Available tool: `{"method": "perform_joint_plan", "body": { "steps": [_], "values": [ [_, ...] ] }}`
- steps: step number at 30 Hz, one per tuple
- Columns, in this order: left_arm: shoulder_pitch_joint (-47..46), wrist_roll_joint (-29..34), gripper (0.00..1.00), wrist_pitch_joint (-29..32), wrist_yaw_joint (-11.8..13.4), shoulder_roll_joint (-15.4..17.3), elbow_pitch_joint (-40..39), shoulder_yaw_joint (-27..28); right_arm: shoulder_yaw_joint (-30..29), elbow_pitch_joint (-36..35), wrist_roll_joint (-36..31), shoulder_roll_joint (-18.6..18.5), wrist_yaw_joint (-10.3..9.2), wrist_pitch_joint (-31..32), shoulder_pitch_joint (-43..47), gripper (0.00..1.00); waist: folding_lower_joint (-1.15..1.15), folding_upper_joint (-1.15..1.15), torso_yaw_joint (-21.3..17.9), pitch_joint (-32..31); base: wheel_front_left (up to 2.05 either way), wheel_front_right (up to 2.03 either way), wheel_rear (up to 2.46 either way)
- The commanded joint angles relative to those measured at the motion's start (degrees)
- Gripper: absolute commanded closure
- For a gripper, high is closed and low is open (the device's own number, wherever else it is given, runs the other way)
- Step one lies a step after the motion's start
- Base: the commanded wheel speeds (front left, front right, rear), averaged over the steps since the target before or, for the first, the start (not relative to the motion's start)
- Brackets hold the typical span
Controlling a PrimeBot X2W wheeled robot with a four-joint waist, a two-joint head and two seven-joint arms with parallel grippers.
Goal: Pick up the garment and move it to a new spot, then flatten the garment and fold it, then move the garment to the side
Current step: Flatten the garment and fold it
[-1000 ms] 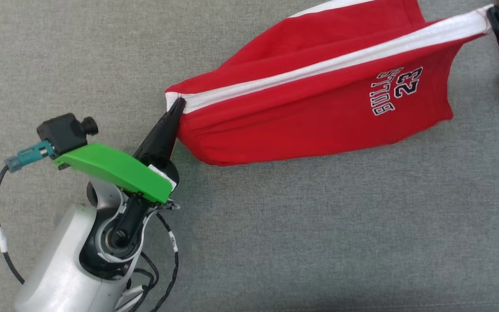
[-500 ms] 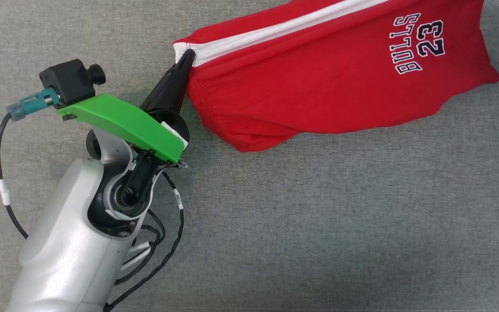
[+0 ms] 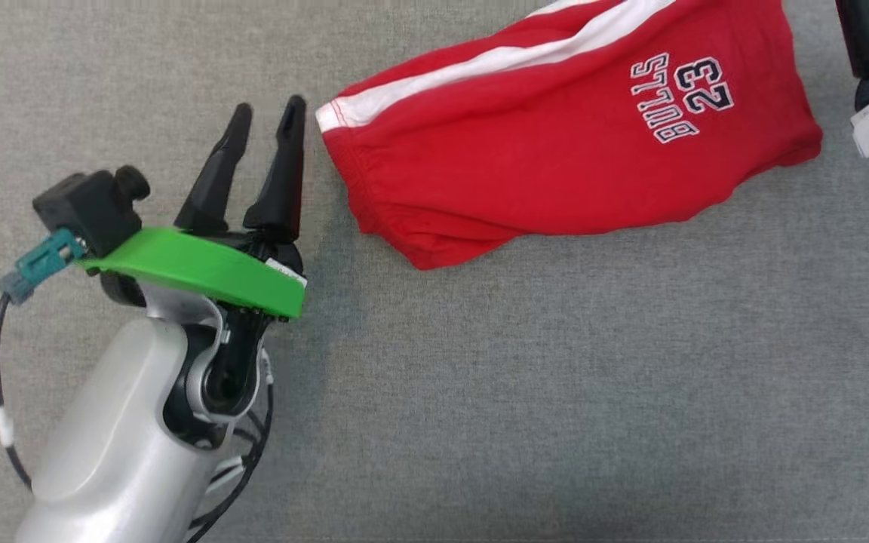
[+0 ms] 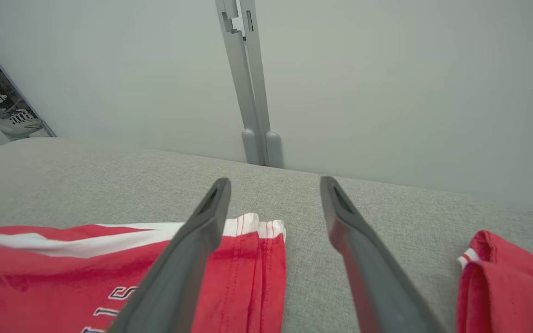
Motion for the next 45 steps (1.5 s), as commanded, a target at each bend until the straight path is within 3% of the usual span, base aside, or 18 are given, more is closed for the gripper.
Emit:
{"method": "perform_joint_plan", "body": {
  "steps": [1,7,12,16,20,26,36,45],
  "values": [
    [1.73,3.42,0.0,-2.83,0.91,1.34,0.07,-0.46,-1.42,-1.2,-1.02,0.63,-0.09,-0.19,2.88,0.0,0.0,0.0,-1.73,-4.36,0.0,0.0,0.0],
    [8.09,17.08,0.0,-8.5,6.21,2.52,2.17,-1.62,-9.05,-5.45,-4.94,3.87,-0.09,-0.21,14.03,0.0,0.0,0.0,-2.85,-10.82,0.0,0.0,0.0],
    [14.13,27.76,0.0,-8.79,9.63,0.19,0.81,1.09,-13.49,-7.61,-8.55,6.23,-0.09,-0.2,22.33,0.0,0.0,0.0,-2.65,-14.46,0.0,0.0,0.0],
    [19.79,34.7,0.0,-8.79,10.66,-2.56,-0.46,4.04,-16.05,-7.95,-10.2,7.93,-0.09,-0.19,28.05,0.0,0.0,0.0,-2.15,-16.45,0.0,0.0,0.0],
    [24.41,41.24,0.0,-8.8,10.36,-5.47,-1.12,6.05,-17.32,-7.12,-9.77,8.85,-0.08,-0.19,32.22,0.0,0.0,0.0,-0.95,-17.45,0.0,0.0,0.0],
    [26.91,48.54,0.0,-8.81,9.49,-9.36,-0.99,7.14,-15.82,-3.79,-6.63,7.25,-0.09,0.66,32.48,0.0,0.0,0.0,2.15,-16.72,0.0,0.0,0.0],
    [25.59,53.47,0.0,-8.81,6.81,-13.16,-0.71,6.66,-17.52,8.51,-4.51,8.16,-0.08,9.07,21.52,0.0,0.0,0.0,7.73,-11.85,0.0,0.0,0.0],
    [23.96,53.21,0.0,-8.82,5.7,-14.08,0.62,4.49,-16.69,20.13,-5.85,9.63,-0.08,19.92,11.16,0.0,0.0,0.0,10.37,-8.09,0.0,0.0,0.0]
  ]
}}
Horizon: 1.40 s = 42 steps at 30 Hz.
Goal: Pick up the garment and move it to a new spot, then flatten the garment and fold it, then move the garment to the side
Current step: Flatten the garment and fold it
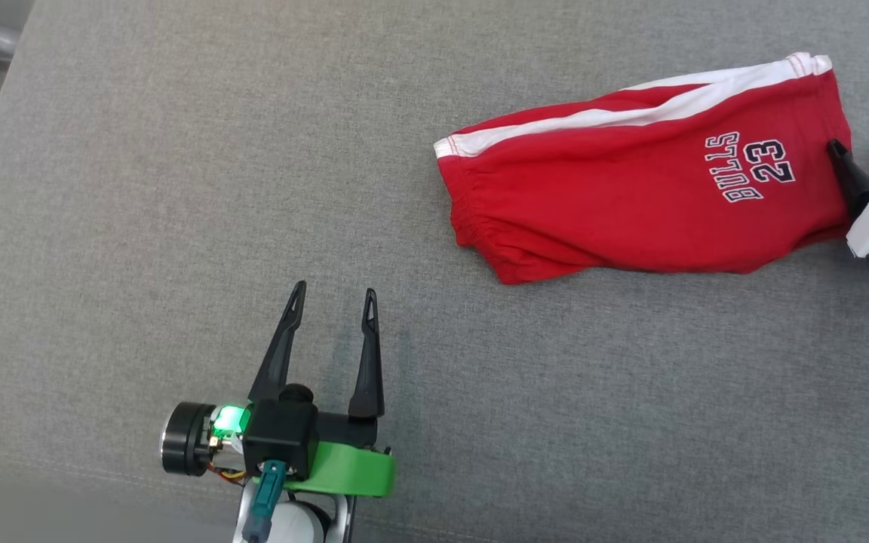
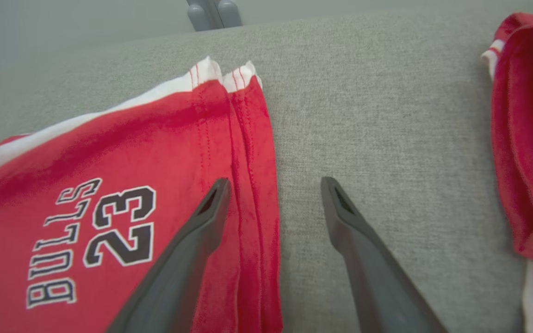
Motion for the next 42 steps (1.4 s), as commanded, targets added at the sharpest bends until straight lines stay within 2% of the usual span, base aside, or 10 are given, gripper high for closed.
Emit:
{"method": "perform_joint_plan", "body": {
  "steps": [1,8,9,10,11,21,30,32,35,42],
  "values": [
    [-1.25,-0.31,0.0,-0.16,-0.03,-0.03,0.22,-0.22,0.35,0.58,0.31,0.05,-0.07,0.87,-1.27,0.0,0.0,0.0,1.68,2.12,0.0,0.0,0.0],
    [-2.68,-1.69,0.0,-0.15,0.91,-0.12,0.44,-1.3,3.13,2.53,1.35,0.73,-0.07,4.26,-2.21,0.0,0.0,0.0,1.84,3.95,0.0,0.0,0.0],
    [-2.89,-1.92,0.0,-0.16,0.99,-0.12,0.55,-1.36,3.58,2.45,1.58,0.79,-0.07,4.41,-2.16,0.44,0.0,0.0,1.72,4.06,0.0,0.0,0.0],
    [-3.08,-2.04,0.0,-0.15,1.08,-0.12,0.63,-1.36,3.95,2.21,1.95,0.95,-0.07,4.45,-2.04,0.97,0.0,0.0,1.57,4.11,0.0,0.0,0.0],
    [-3.22,-2.12,0.0,-0.16,1.11,-0.12,0.73,-1.31,4.44,1.82,2.46,1.15,-0.07,4.72,-1.69,1.0,0.0,0.0,1.35,4.09,0.0,0.0,0.0],
    [-2.6,-1.2,0.0,-0.16,0.89,-0.07,1.62,-0.02,5.91,-2.56,5.67,-1.67,-0.11,0.29,1.77,1.0,0.0,0.0,-2.43,1.83,0.0,0.0,0.0],
    [-0.81,0.5,0.0,-0.16,-0.5,-0.06,2.29,2.17,4.98,-8.59,5.12,-7.87,-0.09,-2.32,5.53,1.0,0.0,0.0,-7.6,-1.63,0.0,0.0,0.0],
    [-0.45,0.68,0.0,-0.16,-0.74,-0.06,2.41,2.45,4.55,-10.06,4.45,-8.34,-0.08,-2.22,5.55,1.0,0.0,0.0,-8.34,-2.17,0.0,0.0,0.0],
    [-0.13,0.96,0.0,-0.15,-1.1,-0.05,2.65,2.66,4.19,-12.69,2.9,-7.77,-0.08,-1.5,4.46,1.0,0.0,0.0,-9.13,-3.0,0.0,0.0,0.0],
    [0.26,0.59,0.0,-0.15,-1.73,-0.05,3.63,2.07,3.79,-20.7,0.94,-2.39,-0.07,1.76,2.95,1.0,0.0,0.0,-8.78,-5.35,0.0,0.0,0.0]
  ]
}}
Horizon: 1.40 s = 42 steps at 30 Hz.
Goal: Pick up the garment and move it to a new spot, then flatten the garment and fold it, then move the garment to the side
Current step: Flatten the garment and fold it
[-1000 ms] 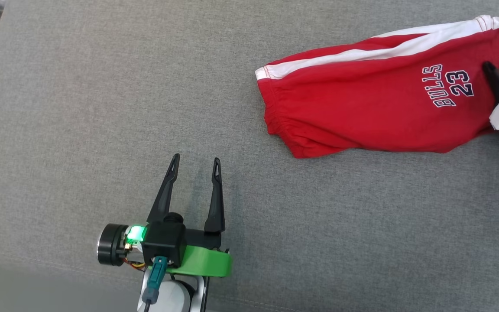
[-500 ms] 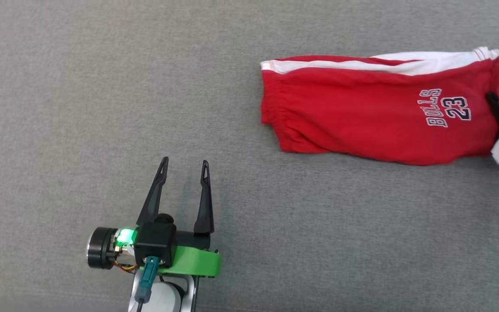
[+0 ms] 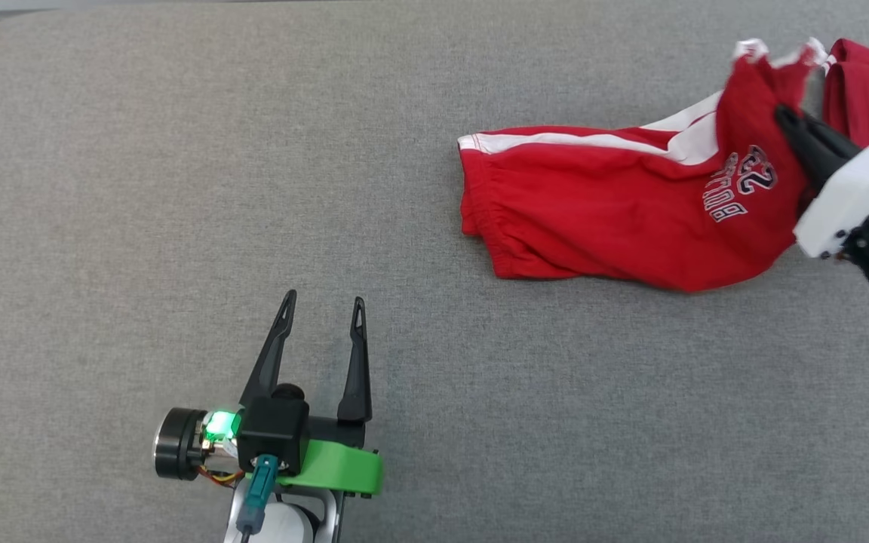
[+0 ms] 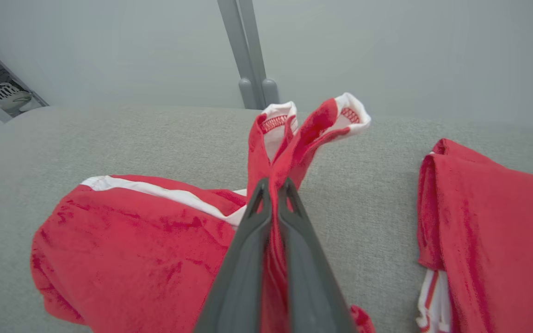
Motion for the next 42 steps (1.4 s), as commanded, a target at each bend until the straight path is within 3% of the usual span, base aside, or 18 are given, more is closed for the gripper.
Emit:
{"method": "perform_joint_plan", "body": {
  "steps": [1,9,21,33,34,35,39,42],
  "values": [
    [0.73,0.1,0.0,-0.14,-0.14,0.16,0.18,0.07,-0.21,-1.61,0.19,0.84,-0.07,0.62,-0.1,1.0,0.0,0.0,0.48,-1.2,0.0,0.0,0.0],
    [1.71,-1.26,0.0,-0.15,0.1,0.15,0.44,-0.7,-1.58,-6.62,-2.12,6.46,-0.07,4.08,0.75,1.0,0.0,0.0,3.19,-2.21,0.0,0.0,0.0],
    [0.1,-3.15,0.0,-0.14,0.64,0.15,0.53,-2.37,-2.0,-3.21,-6.18,16.17,-0.07,5.68,-0.56,1.0,0.0,0.0,6.39,-0.44,0.0,0.0,0.0],
    [-0.75,-3.89,0.0,-0.15,1.19,0.15,0.83,-2.8,0.58,1.23,-7.96,24.18,-0.07,4.48,-0.83,1.0,0.0,0.0,6.28,-0.26,0.0,0.0,0.0],
    [-0.79,-3.92,0.0,-0.15,1.2,0.15,0.86,-2.76,0.84,1.72,-8.17,24.69,-0.07,4.34,-0.85,0.63,0.0,0.0,6.21,-0.28,0.0,0.0,0.0],
    [-0.86,-3.96,0.0,-0.14,1.19,0.15,0.89,-2.7,1.32,2.33,-8.27,25.48,-0.07,4.34,-0.89,0.0,0.0,0.0,6.12,-0.31,0.0,0.0,0.0],
    [-0.97,-3.95,0.0,-0.15,1.05,0.15,1.0,-2.49,2.68,2.47,-5.95,27.87,-0.05,3.7,-0.66,0.0,0.0,0.0,5.64,-0.47,0.0,0.0,0.0],
    [-0.95,-3.75,0.0,-0.15,0.98,0.15,0.94,-2.28,2.87,0.48,-3.39,27.61,-0.05,1.98,-0.57,0.0,0.0,0.0,5.08,-0.65,0.0,0.0,0.0]
  ]
}}
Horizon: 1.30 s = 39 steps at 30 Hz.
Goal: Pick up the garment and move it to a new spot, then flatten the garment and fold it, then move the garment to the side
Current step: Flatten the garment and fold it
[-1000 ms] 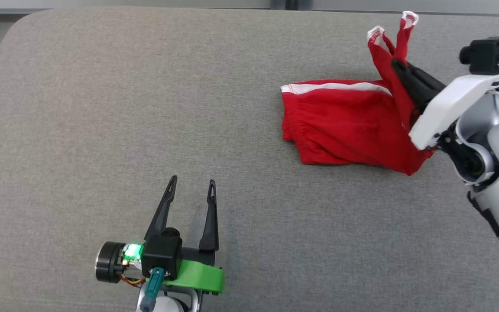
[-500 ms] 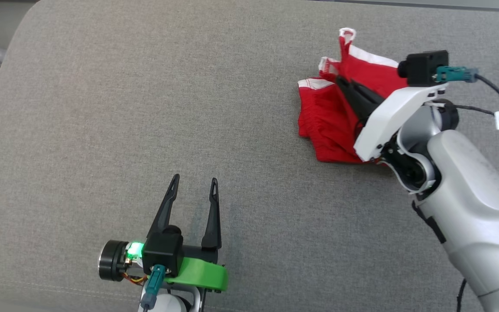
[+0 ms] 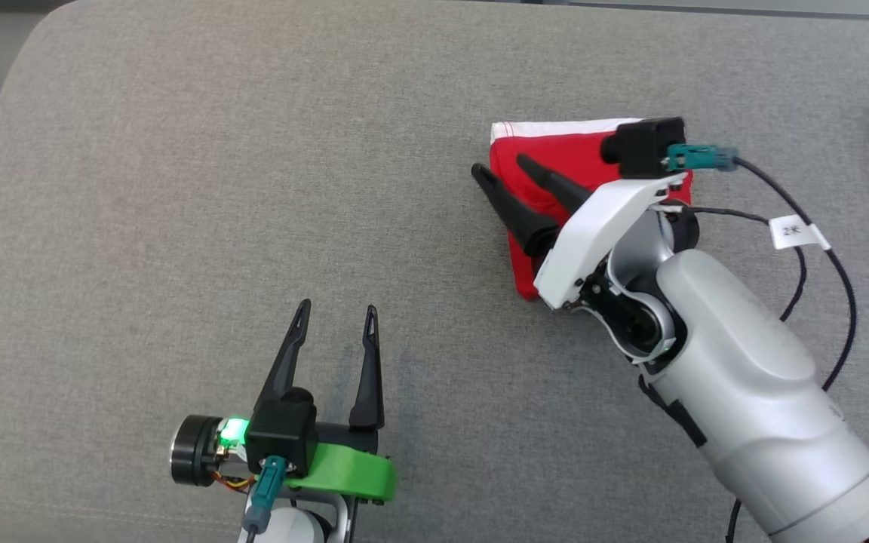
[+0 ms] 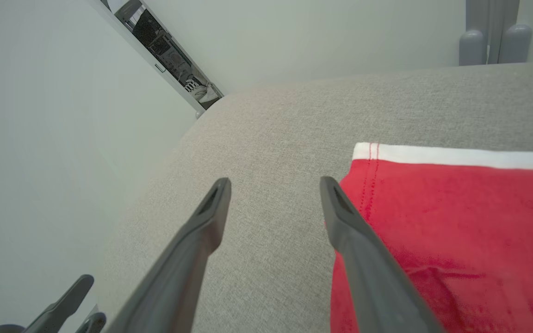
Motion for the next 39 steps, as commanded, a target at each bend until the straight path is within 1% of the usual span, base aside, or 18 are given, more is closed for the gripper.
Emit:
{"method": "perform_joint_plan", "body": {
  "steps": [1,3,8,11,13,15,18,23,24,26,29,31,34,36,38,39],
  "values": [
    [-0.71,0.28,0.0,-0.15,-0.05,0.15,-0.05,0.36,-0.33,-1.16,0.61,-1.47,-0.02,-1.77,0.16,0.0,0.0,0.0,-0.58,-0.29,0.0,0.0,0.0],
    [-0.34,0.61,0.0,-0.15,-0.06,0.15,-0.16,0.73,-0.77,-2.71,0.94,-2.71,-0.02,-4.23,0.68,0.0,0.0,0.0,-1.17,-0.6,0.0,0.0,0.0],
    [0.98,1.7,0.0,-0.15,-0.25,0.16,-0.59,2.27,-2.96,-5.39,-1.49,-8.19,-0.02,-12.43,3.59,0.0,0.0,0.0,-3.29,-1.89,0.0,0.0,0.0],
    [1.76,2.0,0.0,-0.15,-0.35,0.16,-1.2,3.65,-3.7,-6.08,-2.27,-10.7,-0.02,-18.44,6.53,0.0,0.0,0.0,-5.07,-3.1,0.0,0.0,0.0],
    [2.28,2.23,0.0,-0.15,-0.51,0.16,-1.74,4.59,-3.73,-5.75,-2.94,-12.2,-0.02,-21.38,8.49,0.0,0.0,0.0,-6.21,-3.95,0.0,0.0,0.0],
    [3.13,2.21,0.0,-0.15,-0.61,0.16,-2.03,5.6,-4.21,-5.01,-4.08,-12.81,-0.02,-23.04,10.2,0.0,0.0,0.0,-7.44,-4.84,0.0,0.0,0.0],
    [3.75,2.61,0.0,-0.16,-1.14,0.16,-2.32,6.56,-5.08,-3.35,-6.6,-12.83,-0.02,-23.95,12.74,0.0,0.0,0.0,-8.92,-5.98,0.0,0.0,0.0],
    [4.16,2.88,0.0,-0.15,-1.94,0.16,-2.66,7.01,-7.07,-2.62,-9.94,-11.43,-0.02,-24.05,15.67,0.0,0.0,0.0,-9.4,-6.56,0.0,0.0,0.0],
    [4.04,2.9,0.0,-0.16,-2.1,0.16,-2.75,6.77,-7.14,-2.62,-9.97,-11.27,-0.02,-24.06,16.0,0.48,0.0,0.0,-9.1,-6.43,0.0,0.0,0.0],
    [3.58,2.9,0.0,-0.15,-2.2,0.16,-3.02,6.26,-5.79,-2.56,-9.12,-11.72,-0.02,-24.06,16.14,1.0,0.0,0.0,-8.17,-6.06,0.0,0.0,0.0],
    [3.33,2.38,0.0,-0.16,-1.79,0.16,-3.29,5.49,-3.15,-1.83,-5.79,-13.17,-0.02,-24.07,14.86,1.0,0.0,0.0,-6.27,-5.23,0.0,0.0,0.0],
    [3.12,1.95,0.0,-0.15,-1.6,0.16,-3.3,5.15,-0.57,-1.05,-1.64,-14.22,-0.02,-22.52,13.34,1.0,0.0,0.0,-4.83,-4.52,0.0,0.0,0.0],
    [2.53,1.37,0.0,-0.15,-1.39,0.16,-3.36,4.27,3.24,-1.86,8.22,-15.63,-0.02,-16.99,10.61,1.0,0.0,0.0,-2.64,-3.26,0.0,0.0,0.0],
    [2.11,1.09,0.0,-0.15,-1.35,0.16,-3.4,3.61,4.24,-3.25,15.62,-16.66,-0.01,-13.21,8.89,1.0,0.0,0.0,-1.45,-2.4,0.0,0.0,0.0],
    [1.69,0.85,0.0,-0.15,-1.25,0.15,-3.38,3.09,4.98,-3.26,21.45,-18.41,-0.02,-9.46,7.37,1.0,0.0,0.0,-0.44,-1.66,0.0,0.0,0.0],
    [1.59,0.83,0.0,-0.15,-1.15,0.15,-3.28,2.94,5.43,-2.98,23.06,-18.88,-0.01,-8.15,6.79,1.0,0.0,0.0,-0.07,-1.4,0.0,0.0,0.0]
  ]
}}
